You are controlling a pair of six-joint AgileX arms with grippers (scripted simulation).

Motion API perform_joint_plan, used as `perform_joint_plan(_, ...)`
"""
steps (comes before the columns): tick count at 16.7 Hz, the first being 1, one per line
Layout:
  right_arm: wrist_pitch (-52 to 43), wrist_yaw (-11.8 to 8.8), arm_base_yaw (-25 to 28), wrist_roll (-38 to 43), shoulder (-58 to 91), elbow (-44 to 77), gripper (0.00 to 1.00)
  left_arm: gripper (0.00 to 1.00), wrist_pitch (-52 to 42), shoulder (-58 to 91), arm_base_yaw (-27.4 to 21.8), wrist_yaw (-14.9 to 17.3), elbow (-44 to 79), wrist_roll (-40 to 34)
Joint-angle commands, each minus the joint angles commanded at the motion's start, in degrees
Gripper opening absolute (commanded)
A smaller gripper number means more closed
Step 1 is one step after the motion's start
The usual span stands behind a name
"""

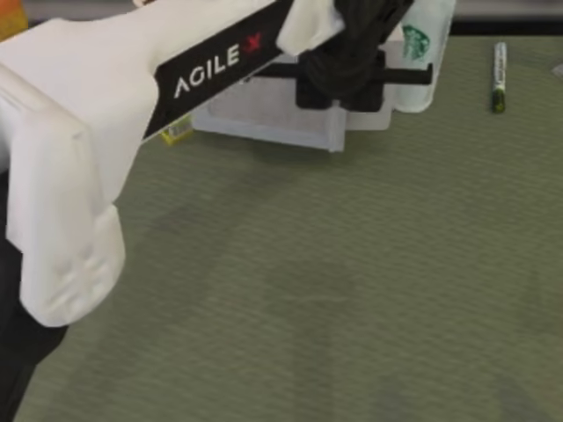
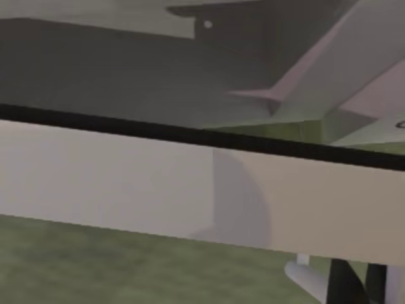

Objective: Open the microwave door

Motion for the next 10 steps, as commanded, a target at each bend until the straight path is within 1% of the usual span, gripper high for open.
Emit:
perform_joint_plan(5, 0.0, 0.0, 0.0, 0.0, 0.0, 0.0, 1.0, 0.0, 4.69, -5.26, 0.44, 1.68, -9.0, 4.04)
perform_joint_plan(10, 0.0, 0.0, 0.0, 0.0, 0.0, 0.0, 1.0, 0.0, 5.06, -5.69, 0.49, 1.87, -9.53, 4.3)
